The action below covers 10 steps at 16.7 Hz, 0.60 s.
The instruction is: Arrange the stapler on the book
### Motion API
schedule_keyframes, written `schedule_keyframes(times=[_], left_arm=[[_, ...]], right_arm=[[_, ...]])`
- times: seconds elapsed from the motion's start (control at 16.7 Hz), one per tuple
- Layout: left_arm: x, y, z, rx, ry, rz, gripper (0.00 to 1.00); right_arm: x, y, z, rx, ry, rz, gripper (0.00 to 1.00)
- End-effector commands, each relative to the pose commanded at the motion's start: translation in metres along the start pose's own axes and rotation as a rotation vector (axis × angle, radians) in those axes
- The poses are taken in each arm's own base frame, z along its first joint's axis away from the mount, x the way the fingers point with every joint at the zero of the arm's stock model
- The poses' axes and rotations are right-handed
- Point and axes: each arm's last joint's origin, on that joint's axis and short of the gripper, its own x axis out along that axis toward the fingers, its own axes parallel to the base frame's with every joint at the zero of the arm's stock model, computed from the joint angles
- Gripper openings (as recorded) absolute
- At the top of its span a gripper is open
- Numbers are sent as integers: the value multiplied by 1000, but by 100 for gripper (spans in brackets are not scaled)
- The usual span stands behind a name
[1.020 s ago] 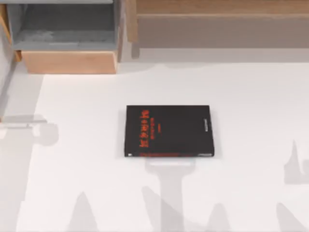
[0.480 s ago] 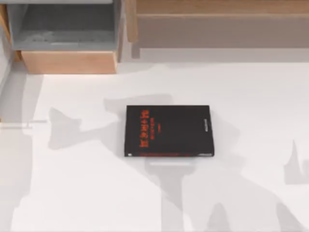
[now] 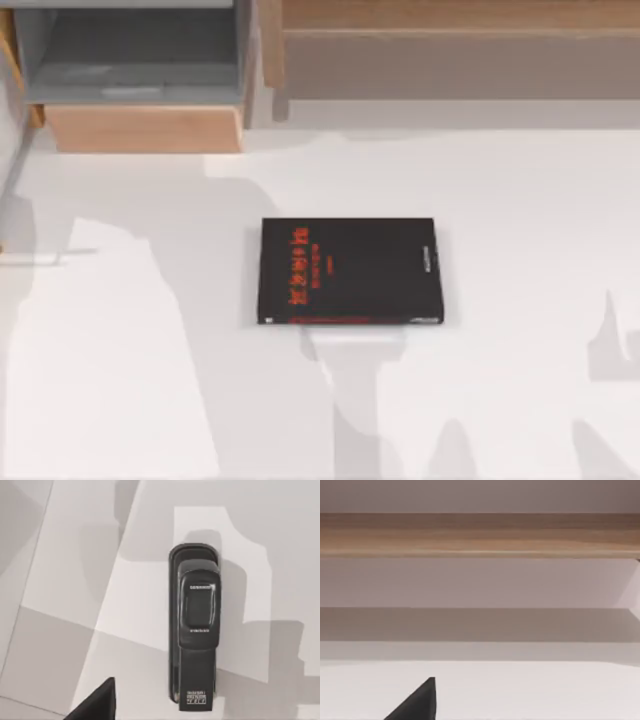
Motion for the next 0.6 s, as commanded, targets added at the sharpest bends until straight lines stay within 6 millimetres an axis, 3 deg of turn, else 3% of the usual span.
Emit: schedule_keyframes(times=[0.18,0.3,0.6], left_arm=[[36,10,4,-17,99,3,100],[49,11,4,-17,137,2,100],[52,10,4,-15,145,1,100]], right_arm=[[0,0,0,0,0,0,100],[0,0,0,0,0,0,100],[0,0,0,0,0,0,100]])
